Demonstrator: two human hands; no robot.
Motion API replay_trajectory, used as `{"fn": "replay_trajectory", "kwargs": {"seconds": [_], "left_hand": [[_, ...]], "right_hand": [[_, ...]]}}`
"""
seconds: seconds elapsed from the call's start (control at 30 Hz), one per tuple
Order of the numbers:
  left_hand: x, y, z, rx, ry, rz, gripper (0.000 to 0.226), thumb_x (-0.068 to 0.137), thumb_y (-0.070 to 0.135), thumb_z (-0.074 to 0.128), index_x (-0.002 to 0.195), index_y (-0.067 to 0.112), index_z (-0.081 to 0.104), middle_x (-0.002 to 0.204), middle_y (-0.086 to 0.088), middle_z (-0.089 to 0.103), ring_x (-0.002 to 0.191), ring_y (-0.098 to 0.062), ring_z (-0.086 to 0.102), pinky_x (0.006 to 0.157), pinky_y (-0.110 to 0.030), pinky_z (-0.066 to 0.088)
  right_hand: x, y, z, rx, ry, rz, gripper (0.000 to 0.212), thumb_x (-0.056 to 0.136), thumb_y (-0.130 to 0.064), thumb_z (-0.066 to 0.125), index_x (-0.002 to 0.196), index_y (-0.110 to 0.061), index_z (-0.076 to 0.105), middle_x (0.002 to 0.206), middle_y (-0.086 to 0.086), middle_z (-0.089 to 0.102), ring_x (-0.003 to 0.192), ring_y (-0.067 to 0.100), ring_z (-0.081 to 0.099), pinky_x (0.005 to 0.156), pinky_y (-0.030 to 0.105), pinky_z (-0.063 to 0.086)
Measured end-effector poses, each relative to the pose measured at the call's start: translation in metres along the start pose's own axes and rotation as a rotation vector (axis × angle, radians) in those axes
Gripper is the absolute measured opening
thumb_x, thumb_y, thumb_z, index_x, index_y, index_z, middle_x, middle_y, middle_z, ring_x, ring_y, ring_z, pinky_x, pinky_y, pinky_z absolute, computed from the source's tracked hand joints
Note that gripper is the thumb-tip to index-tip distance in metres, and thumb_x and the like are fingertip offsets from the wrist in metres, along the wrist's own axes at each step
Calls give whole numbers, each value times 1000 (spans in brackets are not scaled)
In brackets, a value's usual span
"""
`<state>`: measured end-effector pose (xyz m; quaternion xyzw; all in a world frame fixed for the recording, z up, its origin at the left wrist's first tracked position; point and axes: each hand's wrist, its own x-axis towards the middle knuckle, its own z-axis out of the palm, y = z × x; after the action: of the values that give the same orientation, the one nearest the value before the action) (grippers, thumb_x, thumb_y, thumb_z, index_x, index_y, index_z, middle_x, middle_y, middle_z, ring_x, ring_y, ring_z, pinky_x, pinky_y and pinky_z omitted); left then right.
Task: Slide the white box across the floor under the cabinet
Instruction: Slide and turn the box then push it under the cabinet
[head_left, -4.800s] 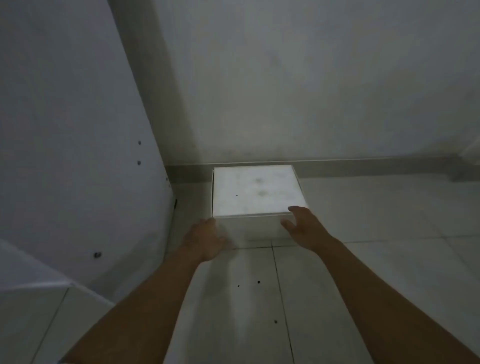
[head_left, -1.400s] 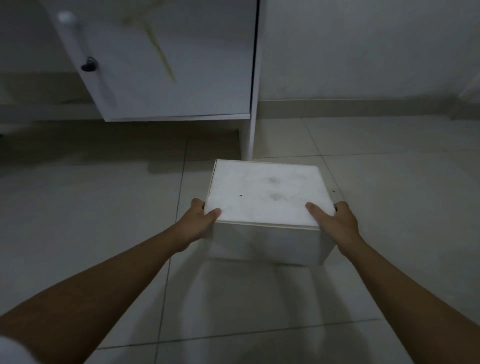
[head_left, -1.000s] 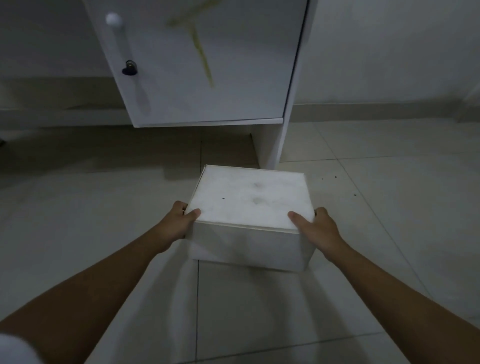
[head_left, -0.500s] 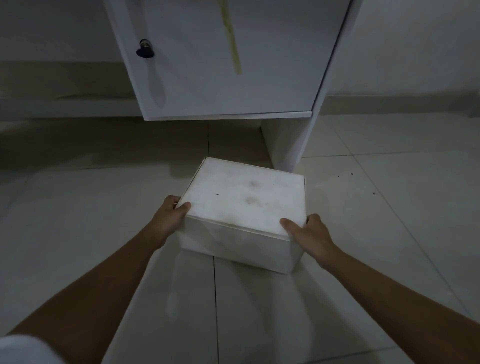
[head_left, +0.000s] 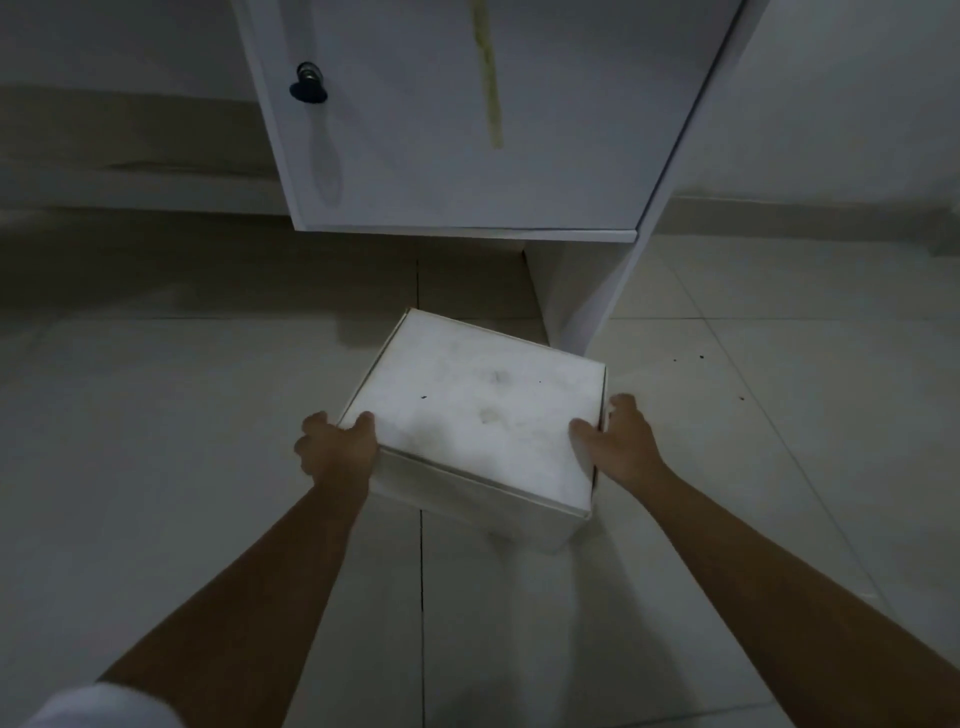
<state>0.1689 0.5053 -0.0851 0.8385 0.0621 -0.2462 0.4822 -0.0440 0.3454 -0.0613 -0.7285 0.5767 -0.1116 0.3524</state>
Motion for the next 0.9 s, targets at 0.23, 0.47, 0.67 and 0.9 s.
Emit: {"fn": "replay_trajectory", "kwargs": {"seconds": [0.23,0.47,0.67,0.9], "left_hand": [[-69,-10,53,-231,14,-223,79,77,34,71,134,3,26,141,-22,31,122,-43,46,102,-50,45],[-78,-15,75,-59,1,-79,83,74,31,72,135,4,22,137,-22,30,120,-45,45,94,-48,47],[-50,-1,64,4,-42,31,84,76,34,68,143,17,22,139,-20,29,123,-42,42,94,-48,46],[-15,23,60,-87,-191,145,74,66,24,72,131,8,42,129,-15,47,116,-31,55,90,-32,52]], "right_hand": [[39,-14,6,77,12,-68,52,69,-32,66,115,-9,54,109,4,57,95,19,59,80,29,49],[51,-3,3,75,-43,-57,77,70,-40,73,133,-11,40,141,11,38,124,26,46,102,36,44],[48,17,5,29,-32,-69,92,65,-54,73,137,-14,34,133,10,31,126,30,40,107,44,41],[38,32,3,-19,-57,-192,89,67,-52,74,136,-16,32,131,7,30,118,25,44,104,42,44]]}}
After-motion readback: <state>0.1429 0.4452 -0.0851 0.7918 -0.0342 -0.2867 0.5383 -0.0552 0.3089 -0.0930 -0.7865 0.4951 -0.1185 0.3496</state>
